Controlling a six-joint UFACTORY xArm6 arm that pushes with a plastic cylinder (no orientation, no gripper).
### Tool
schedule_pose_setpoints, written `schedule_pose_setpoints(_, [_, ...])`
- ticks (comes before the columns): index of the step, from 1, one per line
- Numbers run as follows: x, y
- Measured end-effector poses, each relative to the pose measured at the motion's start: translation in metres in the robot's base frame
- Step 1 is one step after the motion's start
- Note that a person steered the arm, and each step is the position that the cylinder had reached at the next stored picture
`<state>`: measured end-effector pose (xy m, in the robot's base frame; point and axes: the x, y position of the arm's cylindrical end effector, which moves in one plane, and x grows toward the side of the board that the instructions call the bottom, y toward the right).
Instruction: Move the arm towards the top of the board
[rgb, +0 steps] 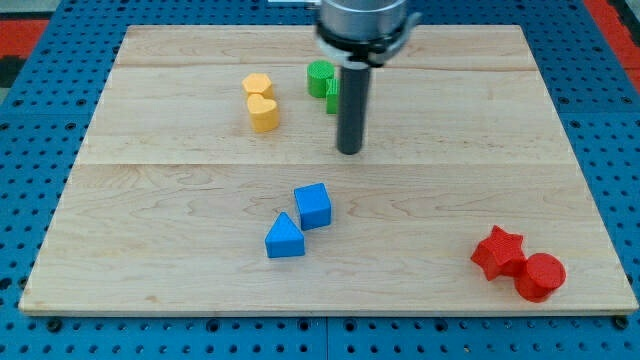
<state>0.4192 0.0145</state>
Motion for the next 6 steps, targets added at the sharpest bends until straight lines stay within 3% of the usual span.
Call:
schedule_pose_setpoints(4, [-0.009, -0.015])
schedule_pose_setpoints(6, [-0.1, -0.032])
